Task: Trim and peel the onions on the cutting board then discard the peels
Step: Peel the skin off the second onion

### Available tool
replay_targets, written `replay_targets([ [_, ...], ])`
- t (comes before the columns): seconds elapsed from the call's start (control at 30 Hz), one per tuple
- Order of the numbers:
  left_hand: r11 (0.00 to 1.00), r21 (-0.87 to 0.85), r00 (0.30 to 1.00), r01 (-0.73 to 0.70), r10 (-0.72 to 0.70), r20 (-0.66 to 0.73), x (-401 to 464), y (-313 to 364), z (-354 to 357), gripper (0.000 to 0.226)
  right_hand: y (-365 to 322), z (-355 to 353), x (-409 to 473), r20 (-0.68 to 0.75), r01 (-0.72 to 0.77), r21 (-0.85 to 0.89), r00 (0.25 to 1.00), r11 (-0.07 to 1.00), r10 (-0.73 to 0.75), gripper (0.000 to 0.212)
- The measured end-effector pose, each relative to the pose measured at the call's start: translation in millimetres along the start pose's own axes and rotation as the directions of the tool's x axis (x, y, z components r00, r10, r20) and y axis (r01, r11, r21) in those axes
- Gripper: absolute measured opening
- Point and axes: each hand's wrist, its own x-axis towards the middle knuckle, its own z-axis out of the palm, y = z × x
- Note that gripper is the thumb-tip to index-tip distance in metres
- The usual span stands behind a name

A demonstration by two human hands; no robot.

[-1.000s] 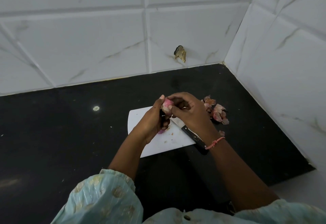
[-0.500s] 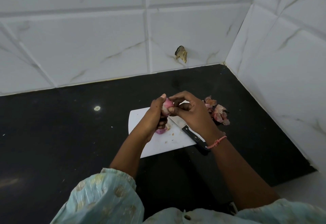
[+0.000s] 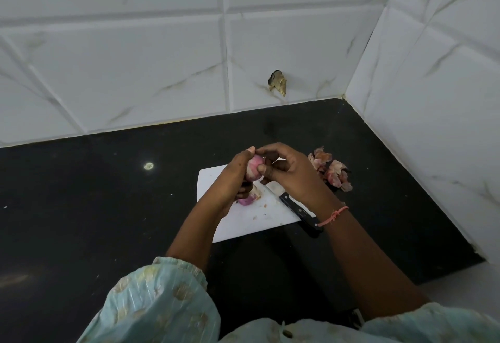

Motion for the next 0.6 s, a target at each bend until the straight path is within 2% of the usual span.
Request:
replay_targets([
  [0.13,1.000,-0.012,1.000,-0.018,0.017,-0.021,2,3,-2,0.049,0,9,-2,-0.125,0.010,0.075,0.992,0.997,-0.001,0.027],
  [0.27,0.999,-0.046,0.998,0.010,-0.013,-0.066,-1,6,2,0.050,-2,19,-6,-0.272,0.033,0.115,0.962,0.993,0.000,0.013],
  [0.4,0.999,-0.040,0.997,0.026,-0.028,-0.074,-2,4,3,0.053,-2,16,-4,-0.246,0.027,0.128,0.969,0.991,0.005,0.008],
  [0.6,0.998,-0.058,0.996,0.031,-0.036,-0.081,-1,2,5,0.053,-1,21,-2,-0.238,0.012,-0.020,0.971,1.000,-0.016,0.003],
])
